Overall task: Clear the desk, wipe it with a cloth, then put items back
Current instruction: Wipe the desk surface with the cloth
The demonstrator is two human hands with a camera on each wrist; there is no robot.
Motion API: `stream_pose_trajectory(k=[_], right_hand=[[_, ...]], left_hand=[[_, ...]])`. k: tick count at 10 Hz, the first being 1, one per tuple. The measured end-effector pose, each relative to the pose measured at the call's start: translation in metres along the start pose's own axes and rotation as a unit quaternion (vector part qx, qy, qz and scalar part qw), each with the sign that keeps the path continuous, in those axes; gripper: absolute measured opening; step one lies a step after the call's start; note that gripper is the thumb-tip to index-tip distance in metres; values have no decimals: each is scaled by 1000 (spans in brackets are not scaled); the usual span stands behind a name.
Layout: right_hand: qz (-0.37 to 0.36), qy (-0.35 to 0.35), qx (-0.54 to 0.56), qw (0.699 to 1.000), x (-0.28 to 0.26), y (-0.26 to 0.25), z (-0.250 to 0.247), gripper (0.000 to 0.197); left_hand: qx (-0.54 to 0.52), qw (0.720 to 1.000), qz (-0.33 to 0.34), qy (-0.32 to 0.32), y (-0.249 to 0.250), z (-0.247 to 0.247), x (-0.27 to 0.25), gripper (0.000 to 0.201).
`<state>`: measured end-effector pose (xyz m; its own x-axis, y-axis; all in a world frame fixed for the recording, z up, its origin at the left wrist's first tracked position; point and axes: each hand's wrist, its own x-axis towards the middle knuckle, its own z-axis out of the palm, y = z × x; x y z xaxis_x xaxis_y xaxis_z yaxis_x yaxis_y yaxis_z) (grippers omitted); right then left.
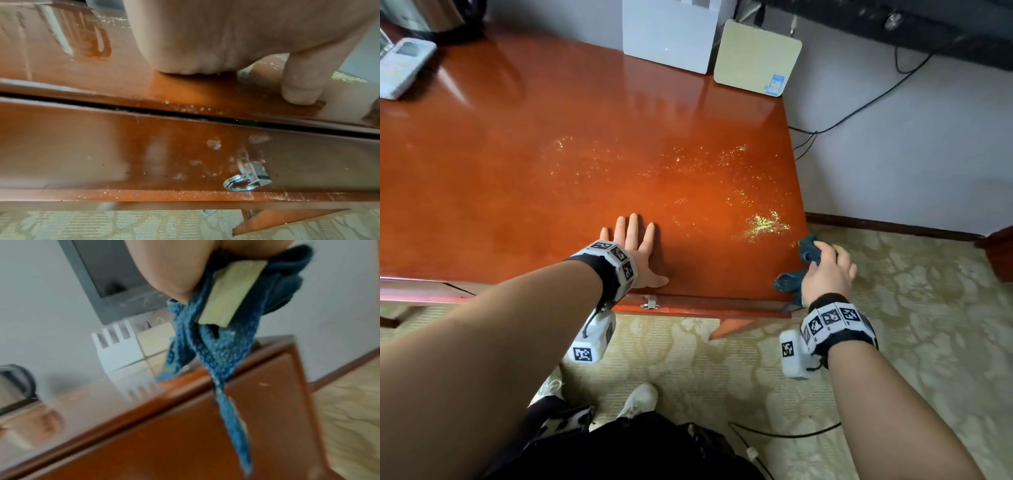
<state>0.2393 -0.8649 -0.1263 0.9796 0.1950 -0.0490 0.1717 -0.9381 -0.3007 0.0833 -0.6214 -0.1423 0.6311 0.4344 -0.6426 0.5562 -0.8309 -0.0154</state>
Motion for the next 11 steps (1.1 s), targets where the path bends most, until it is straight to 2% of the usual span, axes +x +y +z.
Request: stream_pose_trajectory(k=[1, 2, 3, 4, 5, 6, 7, 8, 9, 10, 11], right_hand=[[-104, -27, 42, 993, -10, -35, 3, 42], [-216, -142, 83, 962, -27, -72, 20, 42], [-247, -145, 17, 958, -28, -75, 34, 40], [-156, -93, -17, 983, -12, -50, 29, 41], [-51, -53, -46, 996, 8, -18, 16, 42], [24, -41, -16, 999, 21, -6, 2, 39], [21, -36, 75, 996, 26, -22, -6, 39], [-33, -91, 197, 976, 15, -56, -7, 38], [-70, -192, 205, 957, 2, -82, 0, 34], [-78, -170, -5, 982, -2, -83, 9, 48], [-90, -93, -9, 992, -11, -80, 8, 63]], left_hand=[[-1, 1000, 0, 1, -1, 0, 0, 107], [-4, 1000, 3, 7, -2, 1, 0, 106], [-9, 1000, 8, 9, -3, 3, 1, 105], [-14, 1000, 11, 13, -5, 5, 1, 105], [-13, 1000, 13, 16, -3, 4, -1, 105], [-10, 1000, 12, 13, -3, 3, -2, 105], [-11, 1000, 9, 9, -3, 3, -1, 106], [-12, 1000, 11, 10, -3, 2, -1, 105], [-14, 1000, 16, 10, -4, 3, -2, 105], [-15, 1000, 19, 10, -4, 3, -2, 105], [-12, 1000, 20, 7, -5, 2, -2, 105]])
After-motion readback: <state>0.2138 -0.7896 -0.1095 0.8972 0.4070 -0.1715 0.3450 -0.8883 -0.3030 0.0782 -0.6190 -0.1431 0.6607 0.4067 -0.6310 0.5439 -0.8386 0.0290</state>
